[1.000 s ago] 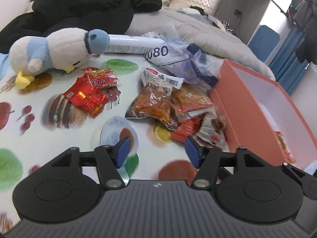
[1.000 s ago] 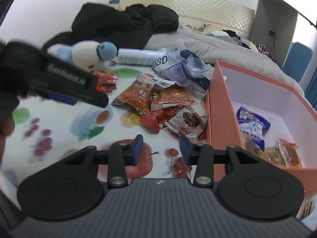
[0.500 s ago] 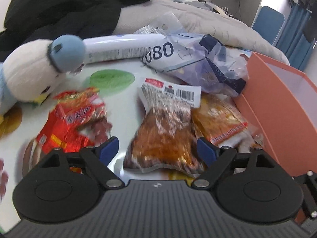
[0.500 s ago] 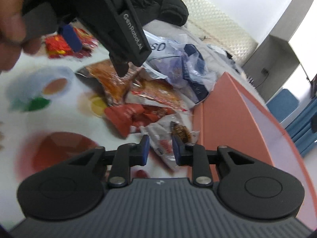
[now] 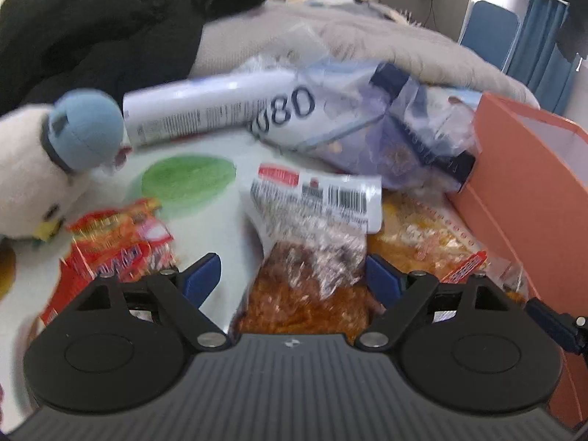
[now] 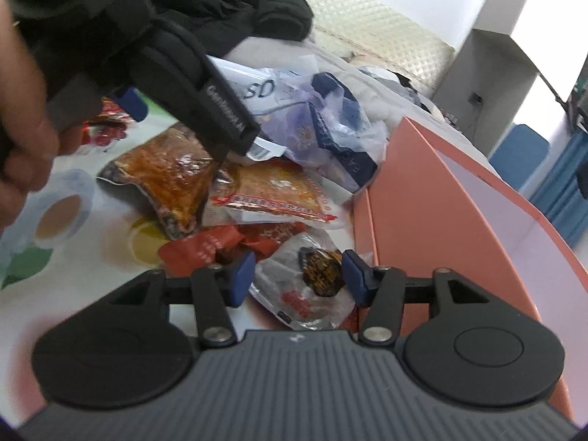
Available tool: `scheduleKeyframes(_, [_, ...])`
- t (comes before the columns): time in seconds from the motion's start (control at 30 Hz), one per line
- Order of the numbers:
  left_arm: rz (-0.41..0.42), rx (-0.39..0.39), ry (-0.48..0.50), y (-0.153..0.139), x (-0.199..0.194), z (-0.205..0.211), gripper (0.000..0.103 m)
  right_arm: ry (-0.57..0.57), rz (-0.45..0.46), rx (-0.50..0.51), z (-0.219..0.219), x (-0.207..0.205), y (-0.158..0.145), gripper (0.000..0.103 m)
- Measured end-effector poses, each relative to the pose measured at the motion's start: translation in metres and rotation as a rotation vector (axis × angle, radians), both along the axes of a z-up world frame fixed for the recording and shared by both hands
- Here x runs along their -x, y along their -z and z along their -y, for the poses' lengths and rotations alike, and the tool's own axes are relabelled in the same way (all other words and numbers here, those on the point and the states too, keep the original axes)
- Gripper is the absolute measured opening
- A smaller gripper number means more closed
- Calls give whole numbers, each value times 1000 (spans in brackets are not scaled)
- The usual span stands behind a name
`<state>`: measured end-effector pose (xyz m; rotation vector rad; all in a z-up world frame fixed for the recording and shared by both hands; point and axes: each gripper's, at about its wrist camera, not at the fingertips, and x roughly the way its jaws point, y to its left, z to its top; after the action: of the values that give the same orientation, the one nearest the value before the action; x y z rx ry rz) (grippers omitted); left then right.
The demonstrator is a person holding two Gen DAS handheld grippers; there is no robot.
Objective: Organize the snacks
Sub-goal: 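Grasp the white-labelled orange snack bag with the left tool while the right tool reaches the clear dark-labelled packet, then lift the orange snack bag with the left tool while the right tool grasps the clear dark-labelled packet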
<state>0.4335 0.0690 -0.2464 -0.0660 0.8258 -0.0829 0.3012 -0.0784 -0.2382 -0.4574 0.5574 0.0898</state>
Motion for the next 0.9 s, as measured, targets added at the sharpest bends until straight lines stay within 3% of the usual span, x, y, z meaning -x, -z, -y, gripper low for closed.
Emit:
scheduleKeyframes(0.07, [-14, 26, -8, 5, -1, -3, 84, 17, -5, 2, -2, -1, 3, 54])
scheduleKeyframes(0.2, [-30, 101, 4, 8, 1, -8, 68, 15, -38, -24, -4, -6, 6, 53])
scheduleKeyframes(0.4, [-31, 106, 5, 1, 11, -8, 54, 5, -53, -47, 0, -7, 6, 42])
scheduleKeyframes(0.57, [-38, 116, -19, -7, 32, -12, 49, -10, -60, -59, 2, -2, 2, 34])
scheduleKeyframes(0.9, [-73, 156, -89, -21, 104, -17, 49, -65, -100, -71, 6, 40, -8, 32])
